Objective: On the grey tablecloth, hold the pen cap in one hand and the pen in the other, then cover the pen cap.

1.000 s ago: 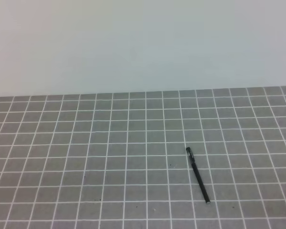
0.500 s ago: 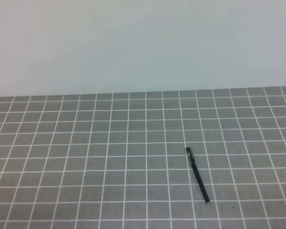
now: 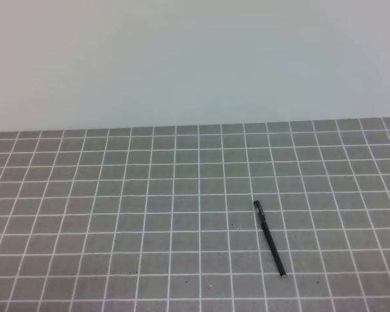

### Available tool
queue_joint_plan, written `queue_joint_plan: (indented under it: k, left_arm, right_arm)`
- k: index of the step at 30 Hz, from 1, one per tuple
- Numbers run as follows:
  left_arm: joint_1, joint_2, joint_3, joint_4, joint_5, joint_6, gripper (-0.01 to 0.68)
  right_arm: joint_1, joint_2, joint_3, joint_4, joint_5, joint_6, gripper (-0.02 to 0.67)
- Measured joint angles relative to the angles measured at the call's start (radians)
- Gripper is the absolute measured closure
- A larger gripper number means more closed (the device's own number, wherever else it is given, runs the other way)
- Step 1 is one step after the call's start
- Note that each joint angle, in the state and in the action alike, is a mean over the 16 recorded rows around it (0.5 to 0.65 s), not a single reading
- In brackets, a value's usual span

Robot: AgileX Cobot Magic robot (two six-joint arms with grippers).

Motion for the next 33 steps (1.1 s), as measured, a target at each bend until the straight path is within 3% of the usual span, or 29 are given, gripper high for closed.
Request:
queue_joint_plan:
  k: [19, 33]
  left_arm:
    - [0.0, 0.003, 0.001, 0.061, 0.009, -0.033, 0.672]
    - [0.0, 0.003, 0.001, 0.061, 0.009, -0.032, 0.672]
  right_arm:
    - [-0.006, -0.001, -0.001, 0.181, 0.014, -0.343, 0.652]
    - [-0.004, -0.001, 0.0, 0.184, 0.001, -0.362, 0.652]
